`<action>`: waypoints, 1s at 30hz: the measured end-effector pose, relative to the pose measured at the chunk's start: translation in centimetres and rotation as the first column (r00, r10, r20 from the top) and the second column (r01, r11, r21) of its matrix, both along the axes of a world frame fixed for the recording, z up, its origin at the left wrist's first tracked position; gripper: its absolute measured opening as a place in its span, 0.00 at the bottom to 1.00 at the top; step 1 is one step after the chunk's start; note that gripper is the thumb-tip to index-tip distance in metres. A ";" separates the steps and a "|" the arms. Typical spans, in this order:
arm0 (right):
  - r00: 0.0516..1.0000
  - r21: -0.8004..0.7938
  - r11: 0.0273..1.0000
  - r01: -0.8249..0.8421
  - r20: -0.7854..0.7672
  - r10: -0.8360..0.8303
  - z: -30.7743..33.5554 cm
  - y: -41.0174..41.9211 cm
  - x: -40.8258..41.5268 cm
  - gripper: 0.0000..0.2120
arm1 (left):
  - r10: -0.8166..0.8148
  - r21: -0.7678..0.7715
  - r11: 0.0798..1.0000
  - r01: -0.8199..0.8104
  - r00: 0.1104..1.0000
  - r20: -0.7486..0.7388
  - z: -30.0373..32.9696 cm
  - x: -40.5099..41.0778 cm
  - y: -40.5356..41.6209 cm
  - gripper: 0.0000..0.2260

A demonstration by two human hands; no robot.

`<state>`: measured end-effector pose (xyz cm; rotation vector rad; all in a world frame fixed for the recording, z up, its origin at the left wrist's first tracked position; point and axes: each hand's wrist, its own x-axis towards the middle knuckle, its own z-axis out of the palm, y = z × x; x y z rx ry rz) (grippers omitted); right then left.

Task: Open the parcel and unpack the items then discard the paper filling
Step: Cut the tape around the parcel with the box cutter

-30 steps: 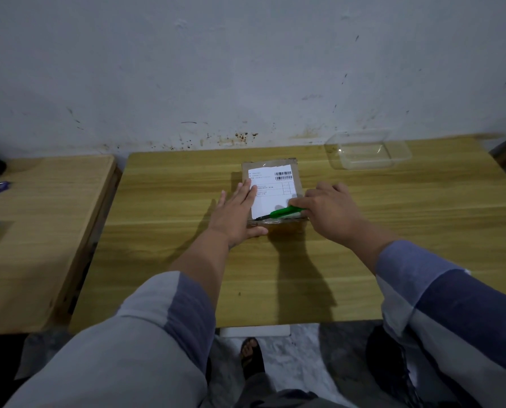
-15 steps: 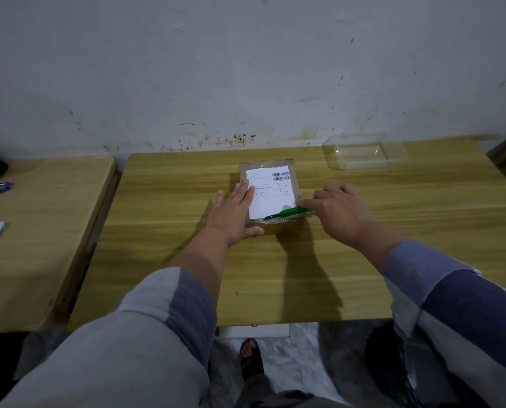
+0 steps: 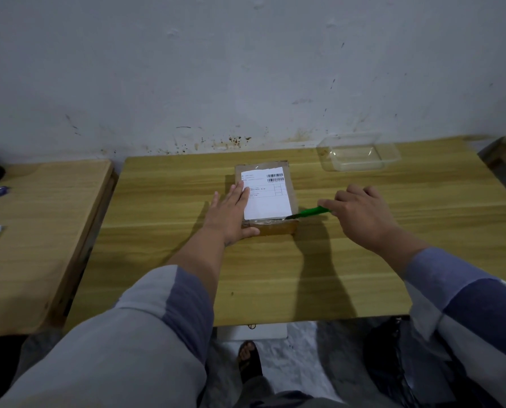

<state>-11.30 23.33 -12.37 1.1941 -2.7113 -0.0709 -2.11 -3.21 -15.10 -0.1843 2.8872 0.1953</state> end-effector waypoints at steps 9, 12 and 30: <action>0.937 -0.027 0.962 0.272 0.235 -0.258 1.4 1.1 0.3 0.18 | 0.030 0.006 1.000 -0.030 0.999 0.020 0.2 -0.1 0.4 0.46; 0.696 -0.118 0.812 0.572 0.594 -0.403 2.2 1.4 0.0 0.17 | 0.063 0.037 0.997 -0.064 0.998 0.018 0.2 -0.1 0.8 0.47; 0.234 -0.170 0.276 0.946 0.948 -0.216 -2.0 -5.0 -2.4 0.24 | 0.059 0.092 0.994 -0.053 0.997 -0.056 -0.1 -6.2 1.8 0.33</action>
